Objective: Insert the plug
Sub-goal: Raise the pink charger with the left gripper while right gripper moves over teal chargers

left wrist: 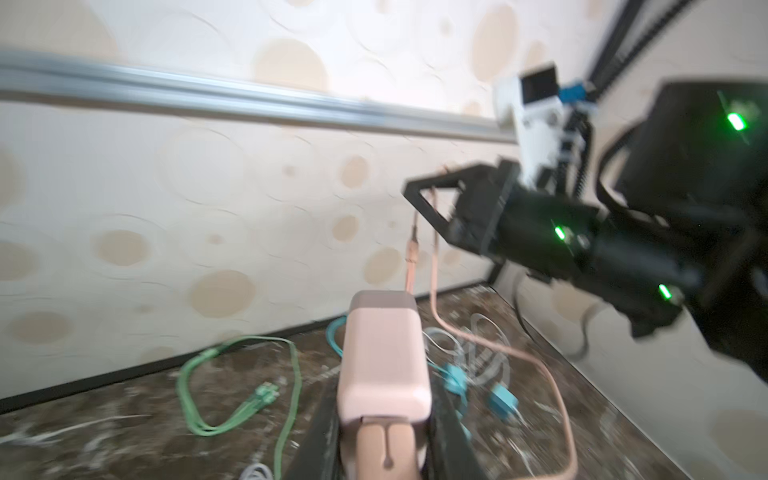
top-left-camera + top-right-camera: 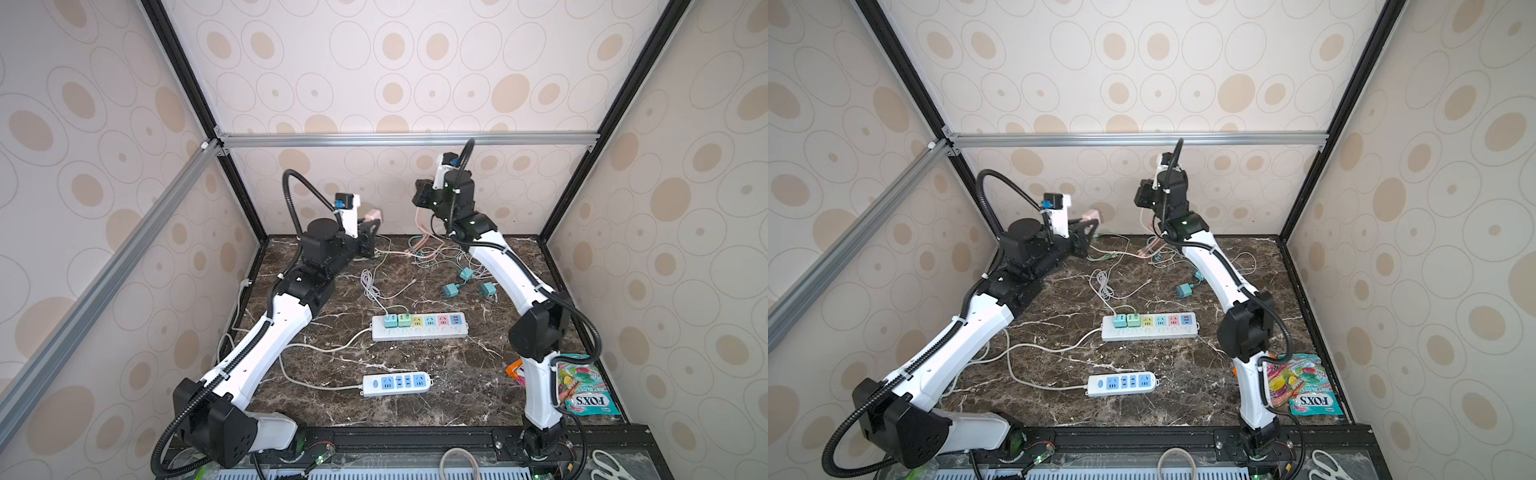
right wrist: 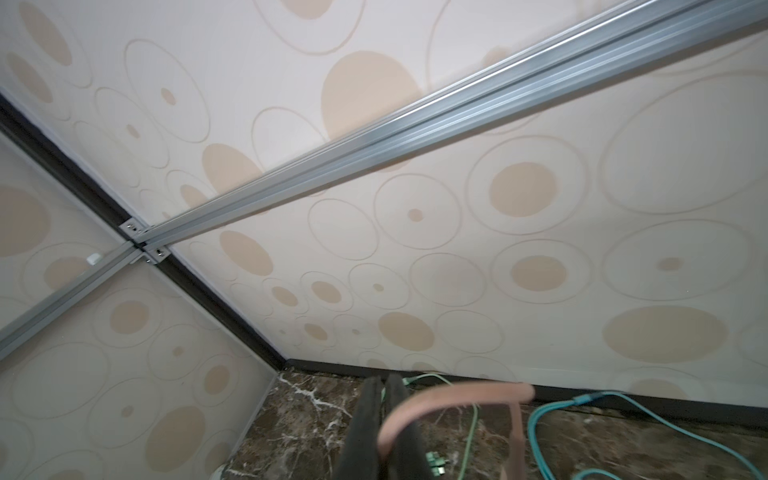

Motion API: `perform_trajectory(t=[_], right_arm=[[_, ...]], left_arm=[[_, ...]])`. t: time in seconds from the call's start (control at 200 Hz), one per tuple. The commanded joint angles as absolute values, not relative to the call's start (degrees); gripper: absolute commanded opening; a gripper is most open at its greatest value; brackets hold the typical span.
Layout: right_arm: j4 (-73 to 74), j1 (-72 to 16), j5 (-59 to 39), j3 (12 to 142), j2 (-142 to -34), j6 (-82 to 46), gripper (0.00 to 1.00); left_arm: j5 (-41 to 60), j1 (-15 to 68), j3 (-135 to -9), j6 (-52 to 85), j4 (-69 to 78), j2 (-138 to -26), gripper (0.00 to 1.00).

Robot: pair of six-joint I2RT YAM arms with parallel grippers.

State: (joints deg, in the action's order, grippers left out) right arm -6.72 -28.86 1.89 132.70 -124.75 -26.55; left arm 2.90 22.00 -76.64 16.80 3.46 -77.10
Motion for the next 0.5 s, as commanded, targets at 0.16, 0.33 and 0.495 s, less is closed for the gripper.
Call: perform_trajectory(t=[0.16, 0.33, 0.495], right_arm=[[-7.9, -35.8, -10.2, 151.5, -141.9, -30.2, 0.06], [-14.5, -36.2, -14.6, 145.8, -142.3, -25.2, 0.4], [-22.5, -34.0, -11.3, 134.3, -134.4, -18.3, 0.71]], left_arm=[[-26.1, 13.7, -83.3, 12.4, 12.5, -76.7, 0.0], [-33.9, 13.6, -74.7, 10.3, 10.9, -76.2, 0.0], [-39.2, 13.5, -71.3, 8.7, 8.5, -77.7, 0.0]])
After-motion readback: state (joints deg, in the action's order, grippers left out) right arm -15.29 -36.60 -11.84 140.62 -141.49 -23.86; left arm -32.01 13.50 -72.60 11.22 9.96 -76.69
